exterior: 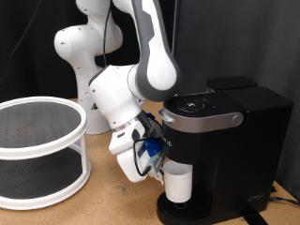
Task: Make a cup of coffee with the keurig machine
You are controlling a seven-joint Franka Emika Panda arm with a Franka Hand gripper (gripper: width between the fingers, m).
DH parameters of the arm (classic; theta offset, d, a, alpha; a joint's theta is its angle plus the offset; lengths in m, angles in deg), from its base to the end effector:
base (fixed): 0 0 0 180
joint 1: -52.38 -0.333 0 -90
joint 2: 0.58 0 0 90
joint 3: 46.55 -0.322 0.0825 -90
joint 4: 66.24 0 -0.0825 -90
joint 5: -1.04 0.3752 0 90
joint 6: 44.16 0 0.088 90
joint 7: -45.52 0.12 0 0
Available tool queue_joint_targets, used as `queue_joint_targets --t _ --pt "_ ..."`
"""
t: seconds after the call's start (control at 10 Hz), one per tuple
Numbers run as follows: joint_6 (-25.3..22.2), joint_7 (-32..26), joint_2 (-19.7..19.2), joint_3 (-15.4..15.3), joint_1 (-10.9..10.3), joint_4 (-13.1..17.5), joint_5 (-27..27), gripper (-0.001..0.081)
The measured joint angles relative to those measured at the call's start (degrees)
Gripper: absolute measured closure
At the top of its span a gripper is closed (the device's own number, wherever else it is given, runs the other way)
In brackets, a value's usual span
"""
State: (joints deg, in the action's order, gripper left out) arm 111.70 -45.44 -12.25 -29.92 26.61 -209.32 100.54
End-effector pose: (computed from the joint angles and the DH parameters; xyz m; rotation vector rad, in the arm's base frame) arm 0.4395 0.0341 0.1994 -2.6424 -0.1691 -0.6106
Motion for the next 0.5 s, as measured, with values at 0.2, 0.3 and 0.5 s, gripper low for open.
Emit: queue_joint_targets --t 0.2,0.3,0.5 --pt "0.0 0.0 0.0 0.0 0.0 0.0 0.0 0.0735" --pt "0.1 0.0 0.0 0.0 0.0 0.0 0.0 0.0546" --pt "0.1 0.1 0.0 0.0 0.0 0.0 0.0 0.0364"
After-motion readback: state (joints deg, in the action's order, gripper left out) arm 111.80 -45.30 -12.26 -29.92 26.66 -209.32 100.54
